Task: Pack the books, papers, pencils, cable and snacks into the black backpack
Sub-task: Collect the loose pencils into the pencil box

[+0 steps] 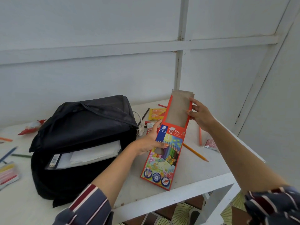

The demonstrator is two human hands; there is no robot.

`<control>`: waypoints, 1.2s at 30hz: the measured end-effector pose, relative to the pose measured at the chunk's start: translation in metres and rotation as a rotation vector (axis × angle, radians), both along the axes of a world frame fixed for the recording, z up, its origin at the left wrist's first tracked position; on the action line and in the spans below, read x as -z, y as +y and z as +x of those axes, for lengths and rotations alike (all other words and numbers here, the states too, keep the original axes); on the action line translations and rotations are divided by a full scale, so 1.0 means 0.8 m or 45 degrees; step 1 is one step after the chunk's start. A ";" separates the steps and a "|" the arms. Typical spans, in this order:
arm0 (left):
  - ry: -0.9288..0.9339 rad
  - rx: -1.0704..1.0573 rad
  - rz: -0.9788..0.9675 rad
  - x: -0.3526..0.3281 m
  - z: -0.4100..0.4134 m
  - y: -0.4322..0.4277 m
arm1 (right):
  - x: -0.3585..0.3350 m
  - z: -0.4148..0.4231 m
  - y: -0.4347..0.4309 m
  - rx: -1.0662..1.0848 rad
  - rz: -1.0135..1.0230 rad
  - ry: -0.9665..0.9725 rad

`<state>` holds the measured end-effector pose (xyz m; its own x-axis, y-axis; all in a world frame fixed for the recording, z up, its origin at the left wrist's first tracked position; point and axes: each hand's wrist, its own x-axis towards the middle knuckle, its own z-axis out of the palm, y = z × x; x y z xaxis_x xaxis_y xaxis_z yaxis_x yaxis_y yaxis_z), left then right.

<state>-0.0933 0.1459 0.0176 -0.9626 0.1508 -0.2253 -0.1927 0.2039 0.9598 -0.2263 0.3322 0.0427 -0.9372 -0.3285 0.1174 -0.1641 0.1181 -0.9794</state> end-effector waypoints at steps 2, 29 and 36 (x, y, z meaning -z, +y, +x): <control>-0.002 -0.016 -0.005 -0.001 -0.001 0.002 | -0.002 0.003 -0.004 0.003 0.040 0.022; 0.387 -0.607 0.386 0.026 -0.008 0.034 | 0.032 0.094 -0.060 0.282 -0.553 -0.205; 0.373 -0.594 0.455 0.014 -0.009 0.034 | 0.031 0.101 -0.064 0.318 -0.568 -0.069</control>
